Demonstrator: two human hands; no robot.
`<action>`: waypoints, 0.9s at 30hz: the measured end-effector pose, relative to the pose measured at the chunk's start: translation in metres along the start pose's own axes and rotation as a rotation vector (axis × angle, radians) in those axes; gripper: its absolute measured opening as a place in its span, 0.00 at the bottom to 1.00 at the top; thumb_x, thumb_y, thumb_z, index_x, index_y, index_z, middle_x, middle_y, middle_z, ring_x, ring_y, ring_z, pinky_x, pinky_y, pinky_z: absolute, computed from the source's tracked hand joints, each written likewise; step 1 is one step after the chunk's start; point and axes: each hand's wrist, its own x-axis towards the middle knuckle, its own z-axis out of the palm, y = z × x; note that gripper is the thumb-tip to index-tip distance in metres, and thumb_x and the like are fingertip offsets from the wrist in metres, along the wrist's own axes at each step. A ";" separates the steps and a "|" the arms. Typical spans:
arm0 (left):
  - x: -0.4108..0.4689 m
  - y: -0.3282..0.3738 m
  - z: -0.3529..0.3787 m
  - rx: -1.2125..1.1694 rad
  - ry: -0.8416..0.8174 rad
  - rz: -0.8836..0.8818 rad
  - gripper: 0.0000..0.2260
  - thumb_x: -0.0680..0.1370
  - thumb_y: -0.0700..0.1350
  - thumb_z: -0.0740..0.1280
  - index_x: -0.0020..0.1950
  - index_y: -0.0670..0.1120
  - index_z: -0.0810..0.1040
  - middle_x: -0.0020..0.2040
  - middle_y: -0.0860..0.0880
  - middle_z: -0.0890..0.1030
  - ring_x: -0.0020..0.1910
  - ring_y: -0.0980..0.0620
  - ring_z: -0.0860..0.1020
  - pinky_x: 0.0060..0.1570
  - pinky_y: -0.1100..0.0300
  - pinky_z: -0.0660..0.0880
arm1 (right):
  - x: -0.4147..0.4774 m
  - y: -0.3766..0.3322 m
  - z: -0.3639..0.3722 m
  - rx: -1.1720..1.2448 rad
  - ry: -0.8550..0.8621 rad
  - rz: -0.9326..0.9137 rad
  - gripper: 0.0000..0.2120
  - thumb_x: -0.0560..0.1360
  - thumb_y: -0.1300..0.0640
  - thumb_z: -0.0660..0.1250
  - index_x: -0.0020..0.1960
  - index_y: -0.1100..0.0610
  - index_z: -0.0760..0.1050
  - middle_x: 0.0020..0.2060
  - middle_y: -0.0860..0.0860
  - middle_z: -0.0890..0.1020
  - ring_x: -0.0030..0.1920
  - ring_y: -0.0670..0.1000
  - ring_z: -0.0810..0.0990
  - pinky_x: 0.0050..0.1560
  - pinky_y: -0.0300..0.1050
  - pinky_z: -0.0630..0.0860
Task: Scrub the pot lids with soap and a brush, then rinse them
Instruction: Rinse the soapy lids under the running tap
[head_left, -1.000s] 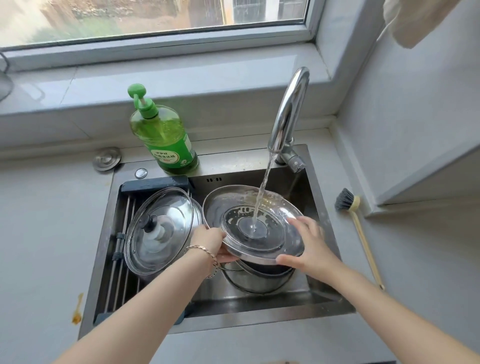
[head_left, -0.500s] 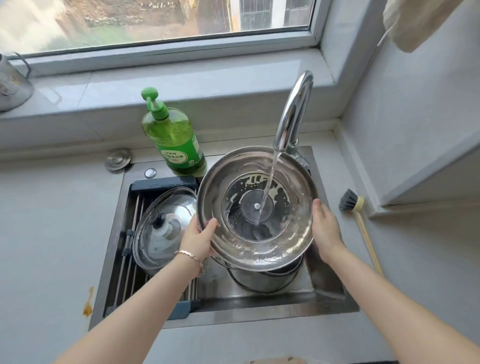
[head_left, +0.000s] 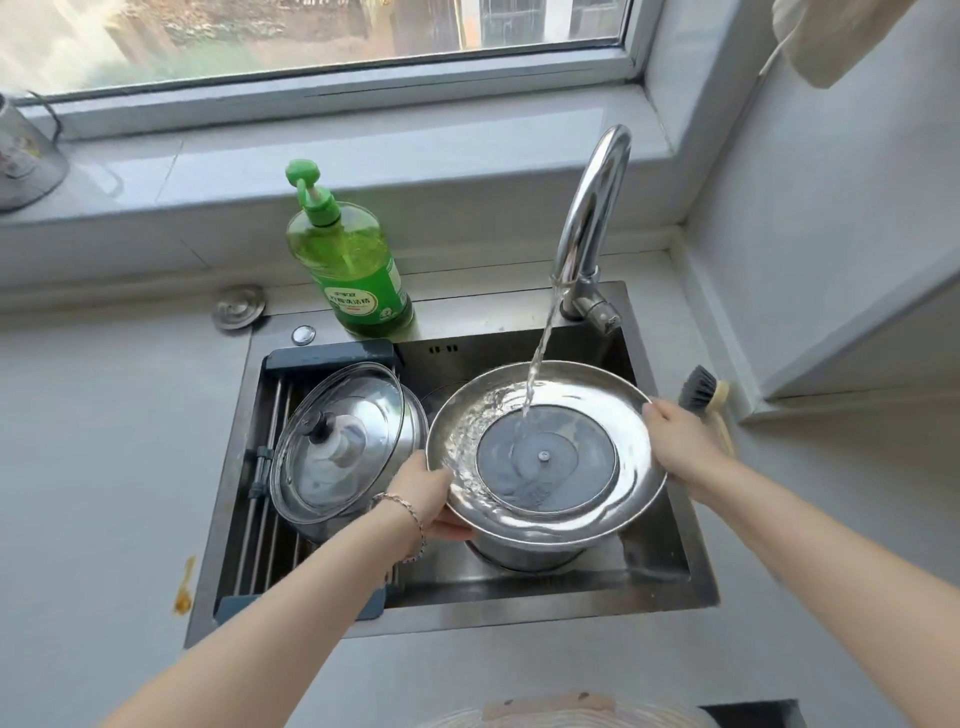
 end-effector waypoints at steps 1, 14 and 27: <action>-0.002 0.003 -0.004 0.063 0.022 0.023 0.10 0.80 0.39 0.57 0.60 0.40 0.66 0.45 0.37 0.79 0.36 0.40 0.80 0.33 0.42 0.80 | 0.001 0.007 0.005 0.073 -0.053 0.103 0.14 0.82 0.56 0.49 0.43 0.55 0.70 0.34 0.51 0.73 0.33 0.49 0.72 0.25 0.36 0.67; -0.038 0.044 -0.003 1.328 0.022 1.091 0.28 0.72 0.72 0.50 0.32 0.48 0.68 0.28 0.53 0.70 0.29 0.54 0.70 0.36 0.59 0.71 | 0.013 0.033 0.035 0.429 -0.376 0.687 0.11 0.80 0.63 0.53 0.58 0.67 0.70 0.45 0.63 0.79 0.36 0.61 0.83 0.27 0.53 0.80; -0.002 0.042 0.008 0.057 0.271 0.259 0.25 0.76 0.65 0.58 0.37 0.43 0.72 0.38 0.47 0.75 0.44 0.47 0.74 0.50 0.57 0.73 | 0.014 0.025 0.016 0.403 -0.250 0.430 0.26 0.79 0.42 0.56 0.69 0.58 0.66 0.66 0.61 0.70 0.66 0.58 0.70 0.66 0.51 0.66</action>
